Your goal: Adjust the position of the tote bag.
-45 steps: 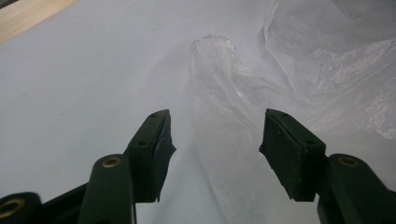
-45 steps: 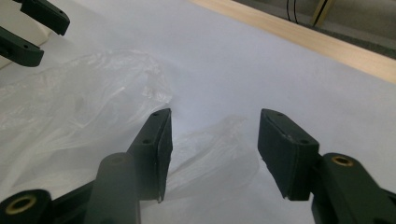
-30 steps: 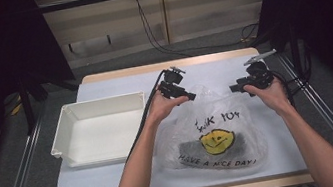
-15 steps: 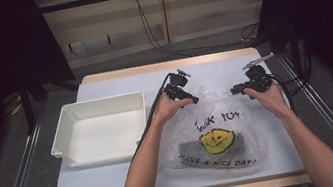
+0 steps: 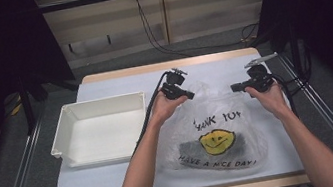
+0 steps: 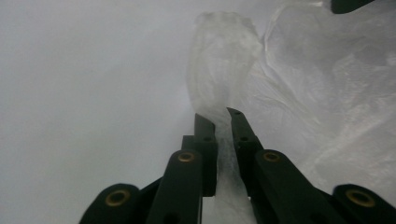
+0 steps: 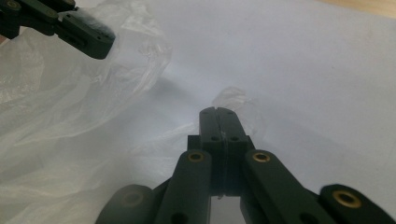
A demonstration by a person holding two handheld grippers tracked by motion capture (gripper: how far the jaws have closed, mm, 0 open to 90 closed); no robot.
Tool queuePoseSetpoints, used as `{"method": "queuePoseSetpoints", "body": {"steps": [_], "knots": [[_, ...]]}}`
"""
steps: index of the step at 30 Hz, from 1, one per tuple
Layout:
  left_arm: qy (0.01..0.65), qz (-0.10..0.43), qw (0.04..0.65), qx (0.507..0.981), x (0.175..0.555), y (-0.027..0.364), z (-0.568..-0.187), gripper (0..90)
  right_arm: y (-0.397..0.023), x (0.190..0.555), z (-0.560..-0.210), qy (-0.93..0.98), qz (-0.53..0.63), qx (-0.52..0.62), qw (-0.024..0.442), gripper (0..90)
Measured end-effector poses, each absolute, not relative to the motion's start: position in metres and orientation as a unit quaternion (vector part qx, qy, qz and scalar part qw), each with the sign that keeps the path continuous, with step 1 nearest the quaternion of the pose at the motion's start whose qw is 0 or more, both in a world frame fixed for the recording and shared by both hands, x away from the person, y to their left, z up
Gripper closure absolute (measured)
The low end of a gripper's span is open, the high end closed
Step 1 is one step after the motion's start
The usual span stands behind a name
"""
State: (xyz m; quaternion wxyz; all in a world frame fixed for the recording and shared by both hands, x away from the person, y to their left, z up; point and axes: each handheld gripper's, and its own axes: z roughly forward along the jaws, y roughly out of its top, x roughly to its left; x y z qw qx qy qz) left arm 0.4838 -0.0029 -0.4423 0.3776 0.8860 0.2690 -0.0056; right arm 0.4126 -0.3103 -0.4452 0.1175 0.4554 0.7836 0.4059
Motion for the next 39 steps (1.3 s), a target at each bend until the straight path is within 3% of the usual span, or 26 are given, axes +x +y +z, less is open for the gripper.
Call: {"method": "queuePoseSetpoints", "body": {"steps": [8,27,39], "knots": [[0.268,0.004,0.430,0.862,0.469,0.017,-0.416,89.5,-0.318,0.402,-0.429,0.770,0.438,0.444,0.131,90.0],[0.235,0.045,0.479,0.844,0.424,0.059,-0.372,89.7,-0.328,0.361,-0.395,0.752,0.488,0.409,0.167,90.0],[0.232,0.054,0.516,0.822,0.398,0.086,-0.363,89.8,-0.329,0.335,-0.378,0.740,0.515,0.391,0.185,90.0]]}}
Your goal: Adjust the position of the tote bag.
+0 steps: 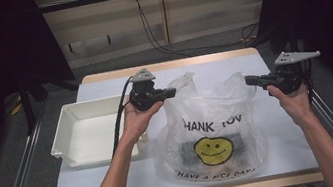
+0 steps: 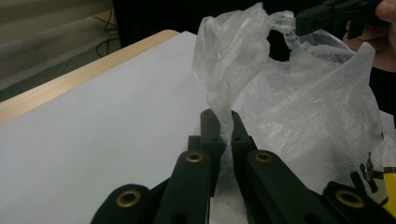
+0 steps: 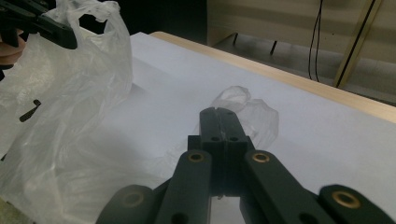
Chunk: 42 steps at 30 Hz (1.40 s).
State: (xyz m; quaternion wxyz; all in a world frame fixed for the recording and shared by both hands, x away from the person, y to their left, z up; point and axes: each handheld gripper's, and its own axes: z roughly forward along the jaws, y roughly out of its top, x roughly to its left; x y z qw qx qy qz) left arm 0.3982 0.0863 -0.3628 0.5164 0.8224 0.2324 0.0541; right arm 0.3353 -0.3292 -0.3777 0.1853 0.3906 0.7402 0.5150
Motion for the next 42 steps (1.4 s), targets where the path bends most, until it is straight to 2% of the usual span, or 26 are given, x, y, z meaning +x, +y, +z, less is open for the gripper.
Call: {"method": "queuePoseSetpoints", "body": {"steps": [26,35,42], "knots": [[0.223,0.061,0.571,0.788,0.327,0.145,-0.360,90.0,-0.323,0.258,-0.352,0.746,0.524,0.347,0.222,90.0],[0.217,0.063,0.559,0.798,0.299,0.153,-0.363,90.0,-0.321,0.223,-0.353,0.753,0.515,0.336,0.235,90.0],[0.214,0.058,0.550,0.805,0.283,0.158,-0.367,90.0,-0.318,0.209,-0.360,0.761,0.506,0.333,0.235,90.0]]}}
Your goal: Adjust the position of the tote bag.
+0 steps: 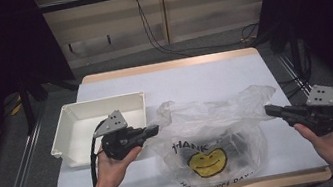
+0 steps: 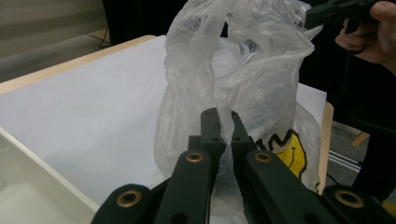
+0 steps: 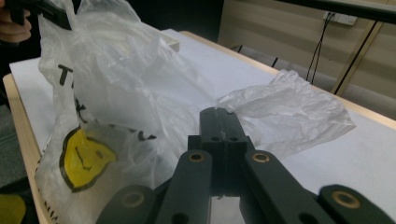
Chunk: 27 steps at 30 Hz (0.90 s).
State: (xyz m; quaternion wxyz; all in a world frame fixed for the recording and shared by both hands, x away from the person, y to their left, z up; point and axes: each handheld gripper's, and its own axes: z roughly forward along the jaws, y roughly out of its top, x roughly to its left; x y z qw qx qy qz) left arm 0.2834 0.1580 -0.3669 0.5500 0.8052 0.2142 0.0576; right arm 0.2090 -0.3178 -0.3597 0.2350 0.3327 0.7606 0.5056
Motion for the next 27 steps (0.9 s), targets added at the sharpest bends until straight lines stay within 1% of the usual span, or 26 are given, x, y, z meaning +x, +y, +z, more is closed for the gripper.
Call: {"method": "queuePoseSetpoints", "body": {"steps": [1,5,8,13,14,26,27], "knots": [[0.212,0.060,0.545,0.809,0.281,0.158,-0.368,90.0,-0.317,0.207,-0.361,0.761,0.504,0.333,0.234,90.0],[0.213,0.041,0.542,0.812,0.274,0.159,-0.375,90.0,-0.318,0.199,-0.368,0.763,0.502,0.337,0.228,90.0],[0.207,0.049,0.526,0.824,0.265,0.157,-0.380,90.0,-0.319,0.193,-0.371,0.766,0.499,0.337,0.225,90.0],[0.210,0.039,0.518,0.828,0.257,0.159,-0.390,90.0,-0.319,0.182,-0.378,0.768,0.494,0.339,0.226,90.0],[0.211,0.035,0.520,0.827,0.256,0.160,-0.393,90.0,-0.318,0.181,-0.380,0.769,0.495,0.340,0.218,90.0],[0.216,0.027,0.507,0.834,0.252,0.165,-0.421,90.0,-0.314,0.180,-0.404,0.779,0.480,0.351,0.197,90.0],[0.217,0.020,0.507,0.834,0.250,0.163,-0.424,90.0,-0.314,0.180,-0.405,0.779,0.482,0.350,0.197,90.0]]}}
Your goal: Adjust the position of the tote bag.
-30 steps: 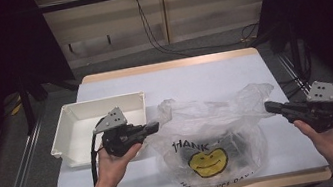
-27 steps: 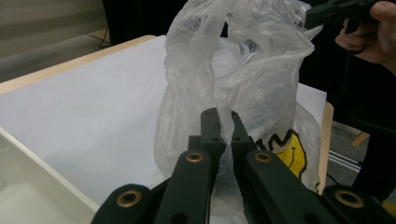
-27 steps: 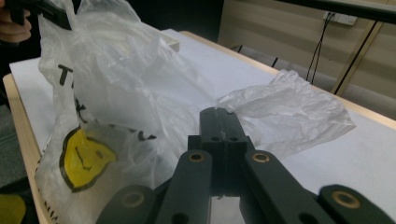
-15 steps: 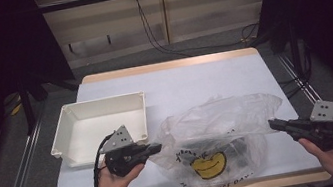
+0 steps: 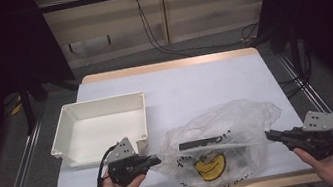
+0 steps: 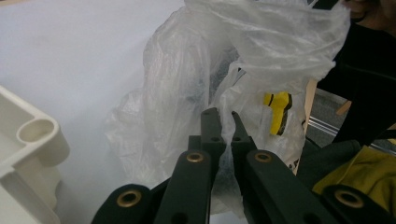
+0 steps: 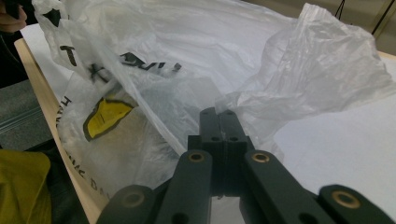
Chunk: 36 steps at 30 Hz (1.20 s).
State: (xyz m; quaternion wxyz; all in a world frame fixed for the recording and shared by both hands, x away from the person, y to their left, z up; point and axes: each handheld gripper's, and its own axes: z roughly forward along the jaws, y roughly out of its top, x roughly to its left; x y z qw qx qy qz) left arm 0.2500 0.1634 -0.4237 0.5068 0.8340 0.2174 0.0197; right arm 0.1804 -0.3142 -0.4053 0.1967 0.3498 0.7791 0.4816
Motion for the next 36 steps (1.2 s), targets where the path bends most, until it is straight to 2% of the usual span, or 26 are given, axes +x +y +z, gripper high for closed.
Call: {"method": "queuePoseSetpoints", "body": {"steps": [18,36], "knots": [[0.226,-0.003,0.464,0.857,0.254,0.159,-0.456,90.0,-0.310,0.181,-0.439,0.801,0.443,0.365,0.167,90.0],[0.223,0.008,0.427,0.876,0.261,0.153,-0.473,90.0,-0.304,0.193,-0.471,0.830,0.395,0.371,0.136,90.0]]}}
